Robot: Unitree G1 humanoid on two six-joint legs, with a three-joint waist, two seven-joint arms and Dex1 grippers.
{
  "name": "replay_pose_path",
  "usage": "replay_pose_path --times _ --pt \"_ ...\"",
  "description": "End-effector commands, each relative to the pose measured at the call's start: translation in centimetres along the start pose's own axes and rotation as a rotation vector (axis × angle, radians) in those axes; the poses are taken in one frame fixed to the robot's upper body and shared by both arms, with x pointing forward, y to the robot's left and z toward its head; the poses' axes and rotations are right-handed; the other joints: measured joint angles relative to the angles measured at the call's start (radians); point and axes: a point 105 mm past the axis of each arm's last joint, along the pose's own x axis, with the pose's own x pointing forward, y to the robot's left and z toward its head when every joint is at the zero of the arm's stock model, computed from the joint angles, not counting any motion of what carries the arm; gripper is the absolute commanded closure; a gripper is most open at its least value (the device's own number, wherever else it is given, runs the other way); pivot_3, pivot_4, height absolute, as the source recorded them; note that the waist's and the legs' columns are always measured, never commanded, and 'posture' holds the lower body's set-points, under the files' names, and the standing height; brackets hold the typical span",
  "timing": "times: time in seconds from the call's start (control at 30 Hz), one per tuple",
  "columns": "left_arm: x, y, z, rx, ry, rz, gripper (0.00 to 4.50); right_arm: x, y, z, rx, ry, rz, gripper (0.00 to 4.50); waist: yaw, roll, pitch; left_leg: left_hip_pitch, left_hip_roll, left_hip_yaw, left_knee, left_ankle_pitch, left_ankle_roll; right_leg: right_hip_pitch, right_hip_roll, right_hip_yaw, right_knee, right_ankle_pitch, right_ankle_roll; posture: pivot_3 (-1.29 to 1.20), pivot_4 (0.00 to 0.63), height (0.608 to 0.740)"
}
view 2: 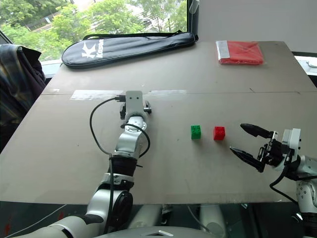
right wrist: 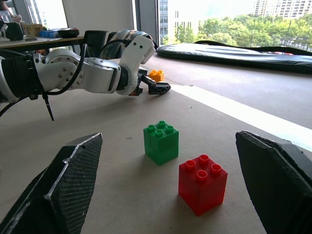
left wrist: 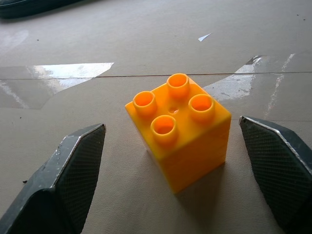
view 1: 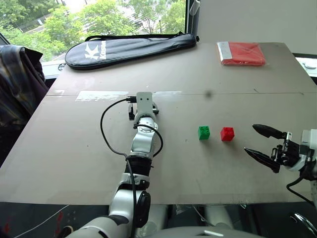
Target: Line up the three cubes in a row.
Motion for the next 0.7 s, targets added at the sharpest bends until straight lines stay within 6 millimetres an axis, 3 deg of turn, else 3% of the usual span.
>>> replay_pose_path --times 0.03,0.07,0.1,0.13,0.17,0.27,0.4,0.5,0.7 --pt "0.1 0.9 -0.3 -0.025 0.027 0.052 0.53 0.2 -0.1 1.0 -0.035 -0.027 0.003 0.0 0.0 0.0 0.0 0.0 0.0 0.0 0.0 0.0 0.0 0.0 0.0 0.0 0.0 0.0 0.0 0.0 0.15 0.712" --pt "0.1 0.9 -0.3 -0.029 0.032 0.055 0.7 0.2 -0.1 1.0 -0.035 -0.026 0.004 0.0 0.0 0.0 0.0 0.0 0.0 0.0 0.0 0.0 0.0 0.0 0.0 0.0 0.0 0.0 0.0 0.0 0.15 0.712" --pt "0.0 0.9 -0.4 -0.035 0.038 0.06 1.38 0.2 -0.1 1.0 -0.036 -0.026 0.004 0.0 -0.001 0.0 0.0 0.0 0.0 0.0 0.0 0.0 0.0 0.0 0.0 0.0 0.0 0.0 0.0 0.0 0.15 0.712" --pt "0.0 1.0 -0.4 -0.038 0.042 0.064 1.38 0.2 -0.2 1.0 -0.036 -0.026 0.005 0.0 -0.001 0.0 0.0 0.0 0.0 0.0 0.0 0.0 0.0 0.0 0.0 0.0 0.0 0.0 0.0 0.0 0.15 0.712" --pt "0.0 1.0 -0.4 -0.039 0.042 0.066 2.01 0.3 -0.2 1.0 -0.037 -0.026 0.005 0.0 -0.001 0.0 0.0 0.0 0.0 0.0 0.0 0.0 0.0 0.0 0.0 0.0 0.0 0.0 0.0 0.0 0.15 0.712" --pt "-0.1 1.4 -0.8 -0.038 0.047 0.072 3.2 0.3 -0.1 1.0 -0.035 -0.026 0.007 0.0 -0.001 0.0 0.0 0.0 0.0 0.0 0.0 0.0 0.0 0.0 0.0 0.0 0.0 0.0 0.0 0.0 0.15 0.712" --pt "-0.2 1.0 -0.8 -0.094 0.004 -0.054 3.25 0.5 0.0 0.9 -0.033 -0.027 0.008 0.0 -0.003 0.0 0.0 0.0 0.0 0.001 0.0 0.0 0.0 0.0 0.0 0.001 0.0 0.0 0.0 0.0 0.15 0.712" --pt "-1.4 0.0 0.0 -0.075 -0.124 -0.323 3.25 0.5 0.1 0.9 -0.031 -0.028 0.007 0.0 -0.003 0.001 0.0 0.0 0.0 0.001 0.0 0.0 0.0 0.0 0.0 0.001 0.0 0.0 0.0 0.0 0.15 0.712" --pt "-4.4 -0.5 -0.5 0.064 -0.222 -0.836 3.25 0.4 0.4 0.5 -0.018 -0.018 0.013 0.0 0.001 0.001 0.0 0.0 0.0 0.001 0.0 0.0 0.0 0.0 0.0 0.0 0.0 0.0 -0.001 0.0 0.15 0.712"
